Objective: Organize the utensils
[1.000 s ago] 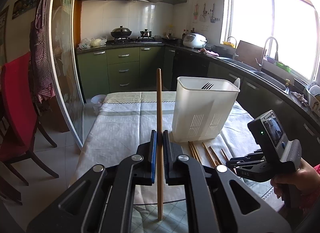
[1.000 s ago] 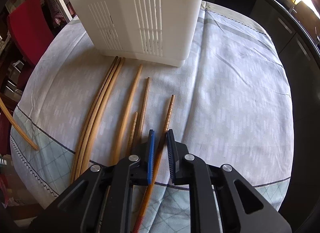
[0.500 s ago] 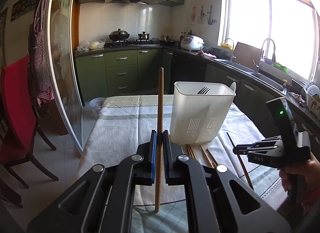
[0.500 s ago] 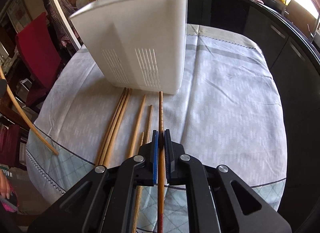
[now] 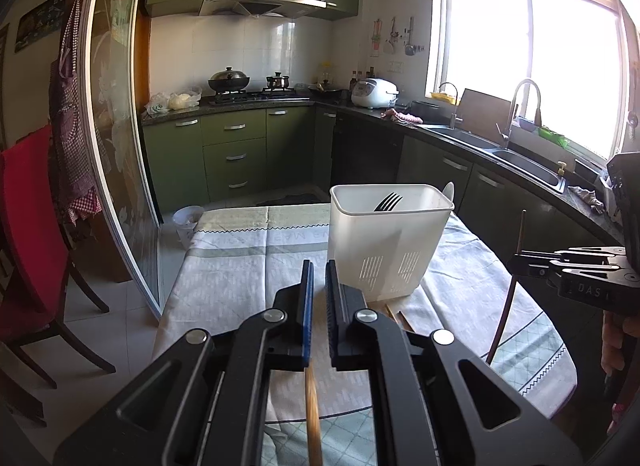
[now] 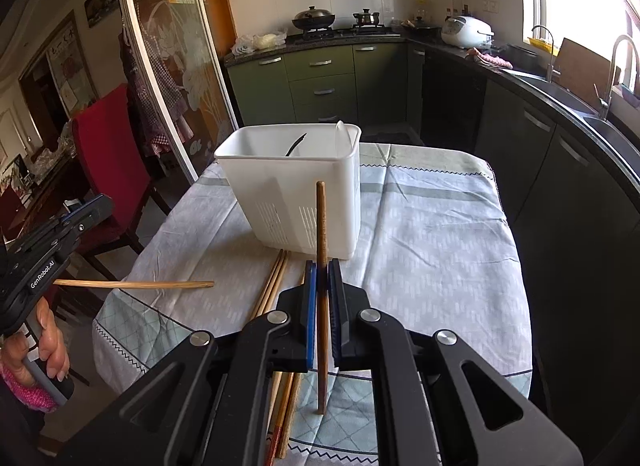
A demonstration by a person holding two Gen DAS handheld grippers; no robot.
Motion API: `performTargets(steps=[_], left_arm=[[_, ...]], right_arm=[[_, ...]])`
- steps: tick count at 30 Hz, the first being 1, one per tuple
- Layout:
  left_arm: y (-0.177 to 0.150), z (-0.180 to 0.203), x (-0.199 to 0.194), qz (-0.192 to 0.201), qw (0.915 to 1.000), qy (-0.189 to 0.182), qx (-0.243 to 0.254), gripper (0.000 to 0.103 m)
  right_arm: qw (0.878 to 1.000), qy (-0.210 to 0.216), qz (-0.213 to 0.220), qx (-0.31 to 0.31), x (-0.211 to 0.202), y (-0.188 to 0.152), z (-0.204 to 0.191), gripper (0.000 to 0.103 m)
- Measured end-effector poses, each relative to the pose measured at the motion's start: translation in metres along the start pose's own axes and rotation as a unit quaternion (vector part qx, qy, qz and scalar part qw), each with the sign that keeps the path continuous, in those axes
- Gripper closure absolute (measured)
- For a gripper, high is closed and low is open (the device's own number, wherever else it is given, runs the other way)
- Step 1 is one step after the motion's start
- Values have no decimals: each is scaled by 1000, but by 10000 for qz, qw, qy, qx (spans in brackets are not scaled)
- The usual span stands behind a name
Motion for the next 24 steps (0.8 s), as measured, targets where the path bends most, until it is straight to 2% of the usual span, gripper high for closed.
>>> performTargets(steps=[6, 11, 21, 24], left_arm=[[-10, -4, 18, -309, 9995, -2, -100, 98], [-14, -5, 24, -339, 9994, -9, -103, 103], [3, -7, 24, -35, 10000, -14, -58, 103], [8, -7, 29, -64, 10000, -35, -20, 103]], right_arm=[[10000, 72, -13, 59, 2, -5, 3, 96], [9999, 97, -29, 72, 4, -6, 5, 96], [9998, 157, -90, 5, 8, -10, 1, 96], [9998, 163, -104, -11, 9, -11, 0, 96]])
Point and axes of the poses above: each gripper's, at about its wrist camera, not at the fingertips, and x roughly the way its jaws point, z to its right, y to its top, the point moved 6 cm from there along x, roughly the way its jaws point, and after that the axes turned 12 degrees about z, right-handed, at the moved point
